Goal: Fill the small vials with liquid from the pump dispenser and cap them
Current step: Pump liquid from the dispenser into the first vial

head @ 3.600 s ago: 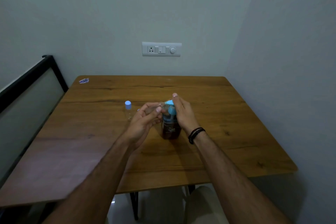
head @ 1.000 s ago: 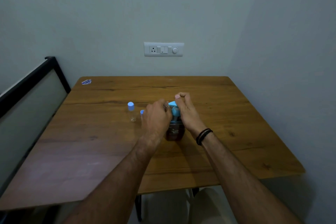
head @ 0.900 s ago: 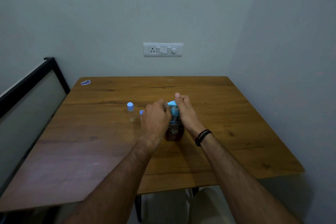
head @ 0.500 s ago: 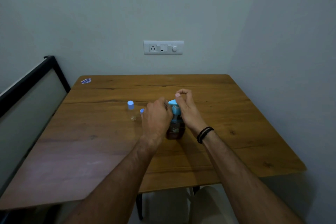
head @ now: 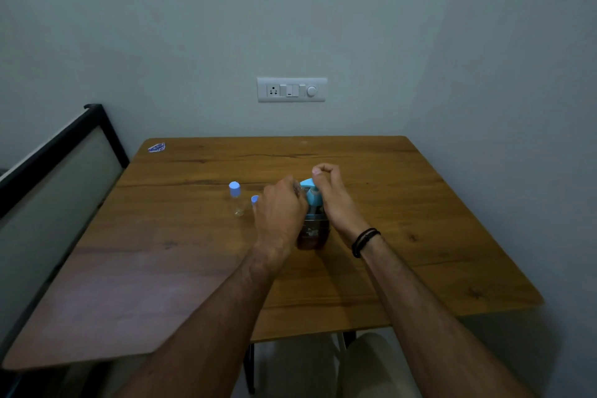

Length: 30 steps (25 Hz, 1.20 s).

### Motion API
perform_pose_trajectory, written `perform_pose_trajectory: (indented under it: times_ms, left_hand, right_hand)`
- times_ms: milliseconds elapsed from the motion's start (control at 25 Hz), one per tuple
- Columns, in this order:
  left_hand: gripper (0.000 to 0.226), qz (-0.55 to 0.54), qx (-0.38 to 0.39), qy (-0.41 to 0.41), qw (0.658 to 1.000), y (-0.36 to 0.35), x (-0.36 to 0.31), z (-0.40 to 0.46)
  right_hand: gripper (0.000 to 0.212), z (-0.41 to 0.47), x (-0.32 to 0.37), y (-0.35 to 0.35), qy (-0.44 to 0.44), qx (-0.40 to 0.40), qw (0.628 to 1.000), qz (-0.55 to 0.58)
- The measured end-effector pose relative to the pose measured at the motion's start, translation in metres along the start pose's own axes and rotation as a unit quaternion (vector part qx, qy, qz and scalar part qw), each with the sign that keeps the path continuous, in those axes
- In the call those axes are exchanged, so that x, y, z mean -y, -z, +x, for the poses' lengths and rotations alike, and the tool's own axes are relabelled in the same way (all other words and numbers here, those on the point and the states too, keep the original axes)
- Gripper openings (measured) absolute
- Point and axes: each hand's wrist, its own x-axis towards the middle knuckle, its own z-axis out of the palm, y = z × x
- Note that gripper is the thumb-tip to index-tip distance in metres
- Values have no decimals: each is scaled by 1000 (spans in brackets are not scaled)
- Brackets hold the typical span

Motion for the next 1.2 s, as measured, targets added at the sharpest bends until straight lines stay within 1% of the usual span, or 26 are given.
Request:
perform_pose_trajectory:
  times_ms: [120,200,280,400,440,600,760,880,1040,1080,1200]
  left_hand:
    - [15,8,8,-3,1000,1,0,1]
    - [15,9,10,0,1000,0,-1,1]
    - [15,14,10,7,1000,0,-2,1]
    - [17,24,10,6,1000,0,-2,1]
    - [18,27,10,6,1000,1,-3,1]
    - [19,32,12,7,999,1,-3,0]
    - [18,34,5,7,999,-1,-2,-1]
    - [21,32,9,10,999,1,-4,-1]
    - [18,39,5,15,999,-1,-4,-1]
    - [17,40,5,17,999,0,-4,-2]
    - [18,42,2,10,999,0,-3,-1]
  right_hand:
    - [24,1,0,0,22,1,1000,10]
    - [24,0,1,1,25,2,1000,5]
    - [31,-3,2,-1,4,-3,1000,-10]
    - [47,-5,4,-2,-28,-18,999,-23]
    - [48,-5,5,-2,-32,-16,999,-23]
    - [31,-3,3,0,-10,7,1000,-4]
    - [22,3,-2,1,25,3,1000,1]
    - [27,-1,1,0,9,4,1000,-5]
    - [46,-4,2,-1,-27,-6,999,-21]
    - [46,-5,3,-1,-28,-5,999,-20]
    - [33,-5,3,-1,-19,-1,1000,0]
